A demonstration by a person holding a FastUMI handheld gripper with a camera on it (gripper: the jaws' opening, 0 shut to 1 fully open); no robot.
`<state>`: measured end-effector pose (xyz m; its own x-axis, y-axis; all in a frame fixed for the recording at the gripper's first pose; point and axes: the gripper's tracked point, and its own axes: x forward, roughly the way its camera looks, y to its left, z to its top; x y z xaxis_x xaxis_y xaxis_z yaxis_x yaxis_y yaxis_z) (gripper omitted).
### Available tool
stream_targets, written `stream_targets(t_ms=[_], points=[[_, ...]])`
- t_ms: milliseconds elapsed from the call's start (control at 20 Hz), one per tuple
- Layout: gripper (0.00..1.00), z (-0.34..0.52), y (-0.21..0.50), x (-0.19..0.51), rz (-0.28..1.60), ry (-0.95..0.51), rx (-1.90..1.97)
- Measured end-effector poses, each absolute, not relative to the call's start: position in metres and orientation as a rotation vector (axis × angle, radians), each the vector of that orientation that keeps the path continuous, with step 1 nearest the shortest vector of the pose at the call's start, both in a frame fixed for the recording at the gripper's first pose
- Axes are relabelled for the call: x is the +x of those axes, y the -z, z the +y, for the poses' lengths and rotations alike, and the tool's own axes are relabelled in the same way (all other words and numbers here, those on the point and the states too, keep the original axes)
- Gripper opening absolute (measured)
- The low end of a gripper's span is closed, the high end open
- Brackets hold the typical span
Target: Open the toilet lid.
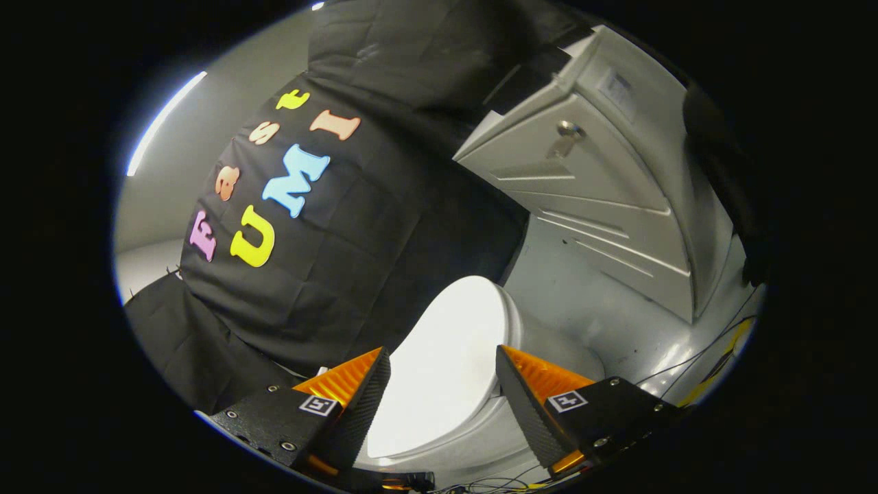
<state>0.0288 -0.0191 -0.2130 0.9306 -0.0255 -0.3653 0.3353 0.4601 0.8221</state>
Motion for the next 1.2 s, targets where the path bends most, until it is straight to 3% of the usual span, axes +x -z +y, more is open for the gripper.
stream_targets(t_ms=[550, 950, 1150, 1200], points=[[0.92, -0.022, 0.282, 0.017, 0.465, 0.311, 1.188], [0.58, -0.021, 0.296, 0.033, 0.486, 0.304, 1.272], [0.35, -0.022, 0.305, 0.034, 0.508, 0.317, 1.272], [0.24, -0.025, 0.306, 0.034, 0.501, 0.318, 1.296]])
